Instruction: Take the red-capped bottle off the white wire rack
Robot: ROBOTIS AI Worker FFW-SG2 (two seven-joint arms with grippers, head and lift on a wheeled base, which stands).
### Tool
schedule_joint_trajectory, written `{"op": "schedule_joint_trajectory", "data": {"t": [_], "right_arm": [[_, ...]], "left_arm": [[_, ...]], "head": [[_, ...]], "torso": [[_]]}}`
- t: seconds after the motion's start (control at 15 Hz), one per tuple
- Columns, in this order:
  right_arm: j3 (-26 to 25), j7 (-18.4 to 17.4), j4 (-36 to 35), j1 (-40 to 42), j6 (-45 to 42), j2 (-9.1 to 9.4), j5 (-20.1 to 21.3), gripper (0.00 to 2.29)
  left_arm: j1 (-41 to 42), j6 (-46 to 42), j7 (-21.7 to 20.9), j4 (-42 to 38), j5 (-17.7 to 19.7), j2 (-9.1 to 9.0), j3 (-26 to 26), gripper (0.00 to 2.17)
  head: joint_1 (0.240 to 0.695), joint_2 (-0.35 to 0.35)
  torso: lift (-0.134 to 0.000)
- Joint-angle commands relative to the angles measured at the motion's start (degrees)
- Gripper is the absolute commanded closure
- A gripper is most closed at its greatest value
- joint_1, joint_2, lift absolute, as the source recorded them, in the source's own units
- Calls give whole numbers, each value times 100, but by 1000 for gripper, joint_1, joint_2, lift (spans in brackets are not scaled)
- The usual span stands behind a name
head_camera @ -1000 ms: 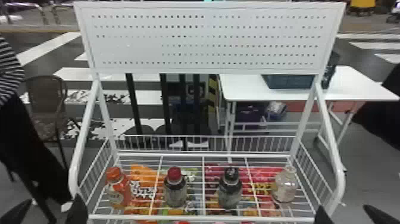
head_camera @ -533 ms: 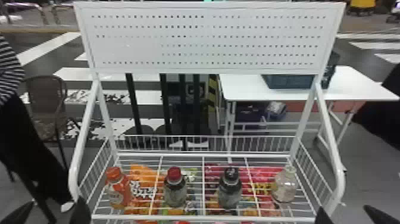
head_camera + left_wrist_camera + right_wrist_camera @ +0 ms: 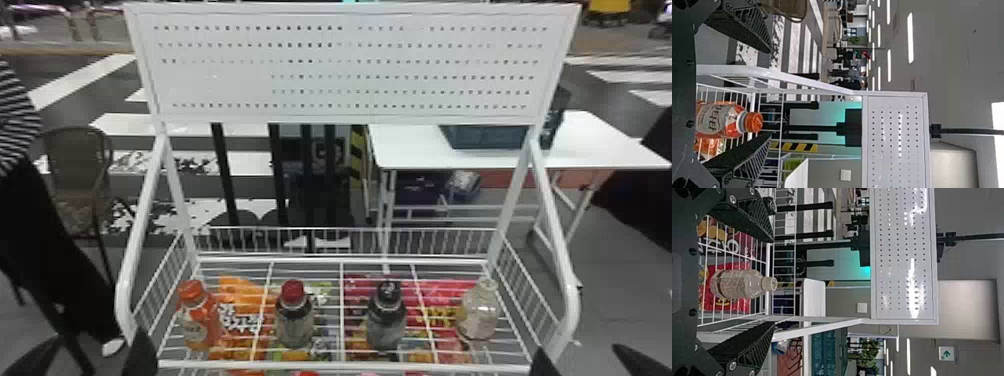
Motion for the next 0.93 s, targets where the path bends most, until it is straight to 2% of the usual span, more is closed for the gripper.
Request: {"op": "schedule_joint_trajectory", "data": {"t": [0.0, 0.2, 0.33, 0.67, 0.87], "right_arm": [[-14, 0, -7, 34, -75, 0, -2, 144], [-50, 35, 55, 43, -111, -9, -2, 144], [-50, 35, 99, 34, -199, -9, 15, 144], [-76, 44, 28, 43, -251, -9, 7, 144], [-111, 44, -16, 78, -251, -9, 7, 144]], "left_arm": [[14, 0, -3, 9, -5, 0, -50, 124], [67, -141, -20, 62, -5, 0, -217, 124], [76, -615, -20, 325, -40, 18, -542, 124], [-276, -932, 76, 1292, -681, 114, -1605, 130], [-566, -967, 94, 1749, -725, 123, -1913, 137]], "head": [[499, 0], [499, 0], [499, 0], [499, 0], [499, 0]], "torso": [[0], [0], [0], [0], [0]]}}
